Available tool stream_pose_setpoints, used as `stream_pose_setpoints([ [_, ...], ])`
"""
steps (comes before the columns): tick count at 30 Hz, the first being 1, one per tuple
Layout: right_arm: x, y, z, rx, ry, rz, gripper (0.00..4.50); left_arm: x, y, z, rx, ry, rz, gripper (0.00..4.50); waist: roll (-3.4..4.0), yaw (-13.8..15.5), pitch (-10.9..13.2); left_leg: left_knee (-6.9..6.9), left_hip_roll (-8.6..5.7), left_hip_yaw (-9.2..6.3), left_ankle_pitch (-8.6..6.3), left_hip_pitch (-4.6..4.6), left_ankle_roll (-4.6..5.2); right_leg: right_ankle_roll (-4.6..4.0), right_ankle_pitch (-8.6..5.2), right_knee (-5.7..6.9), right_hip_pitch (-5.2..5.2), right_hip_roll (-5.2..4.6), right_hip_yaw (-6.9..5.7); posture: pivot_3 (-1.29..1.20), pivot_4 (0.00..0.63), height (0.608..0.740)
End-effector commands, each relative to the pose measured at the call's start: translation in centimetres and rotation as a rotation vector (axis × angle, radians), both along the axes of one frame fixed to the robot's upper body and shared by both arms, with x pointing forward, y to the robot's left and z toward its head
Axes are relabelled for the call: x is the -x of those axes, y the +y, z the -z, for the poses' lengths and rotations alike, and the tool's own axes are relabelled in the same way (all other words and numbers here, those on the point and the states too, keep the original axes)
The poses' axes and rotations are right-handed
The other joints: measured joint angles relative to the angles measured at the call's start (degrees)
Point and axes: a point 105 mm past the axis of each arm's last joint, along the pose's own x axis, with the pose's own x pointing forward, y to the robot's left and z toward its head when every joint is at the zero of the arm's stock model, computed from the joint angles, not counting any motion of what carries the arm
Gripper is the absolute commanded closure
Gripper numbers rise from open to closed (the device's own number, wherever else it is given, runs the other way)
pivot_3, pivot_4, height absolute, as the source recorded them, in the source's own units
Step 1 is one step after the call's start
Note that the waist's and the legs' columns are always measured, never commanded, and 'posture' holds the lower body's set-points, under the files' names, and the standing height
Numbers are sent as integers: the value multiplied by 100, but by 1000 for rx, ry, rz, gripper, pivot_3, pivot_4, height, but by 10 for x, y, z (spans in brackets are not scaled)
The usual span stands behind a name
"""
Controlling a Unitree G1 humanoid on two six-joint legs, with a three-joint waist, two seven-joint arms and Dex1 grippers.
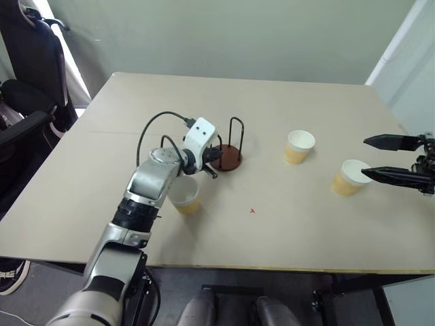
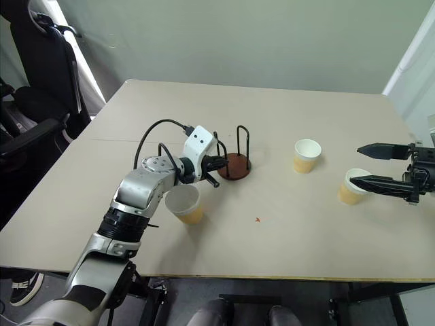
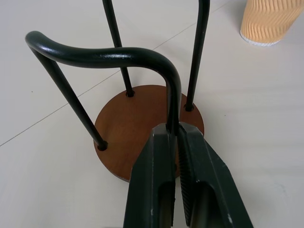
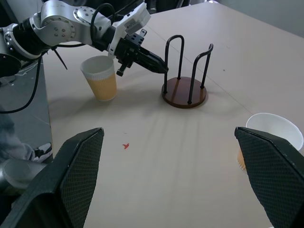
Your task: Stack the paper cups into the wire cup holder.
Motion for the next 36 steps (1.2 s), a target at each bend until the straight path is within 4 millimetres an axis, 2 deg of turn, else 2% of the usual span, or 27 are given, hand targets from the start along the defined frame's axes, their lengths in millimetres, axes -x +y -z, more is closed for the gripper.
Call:
stream_pose_setpoints([
  [1,6,-3,-16,3,-65,7,0,13,-15,-38,53,-108,132,4489,0,3,0,0,0,0,0,-1,0,0,0,0,0,0,1,0,150,740],
  [3,5,-4,-16,4,-66,10,0,20,-20,-48,84,-116,192,4489,-1,8,0,0,-1,0,0,-4,1,0,0,-2,-2,0,1,0,150,740],
  [5,5,-4,-16,4,-68,12,0,37,-28,-59,85,-133,305,4489,-1,11,0,0,-3,0,-1,-6,2,1,0,-4,-2,0,1,0,150,740],
  [7,4,-4,-16,5,-70,13,0,49,-33,-63,81,-132,378,4489,-1,11,1,0,-3,0,-1,-8,2,1,0,-6,-5,0,1,0,150,740],
  [10,3,-4,-16,5,-71,14,0,66,-36,-57,28,-98,453,4489,-1,10,1,0,-4,0,-1,-7,2,1,0,-7,-4,0,1,0,150,740],
  [15,3,-5,-14,3,-73,13,0,111,-35,-22,-117,-8,630,4489,1,0,-1,-1,-3,0,-3,-1,4,1,0,-7,-2,-1,6,0,150,740],
  [19,2,-5,-13,3,-70,11,0,114,-37,-5,-160,18,611,4489,1,38,0,-1,-3,-4,-5,-3,7,0,0,-3,-4,-1,6,0,150,740],
  [22,3,-3,-13,5,-66,2,0,113,-42,-3,-134,26,591,4489,1,50,0,0,-4,-11,-31,-1,59,-4,13,-2,-2,-2,5,0,150,740],
  [30,5,-4,-14,15,-57,4,0,122,-58,2,-66,82,592,4489,1,45,0,0,-4,-7,-21,6,52,-5,26,-1,-1,-3,6,0,150,740],
  [36,6,-4,-14,20,-55,7,0,129,-48,14,-144,121,603,4489,1,43,0,-1,-4,-5,2,5,9,-5,26,-2,-1,-3,6,0,150,740],
])
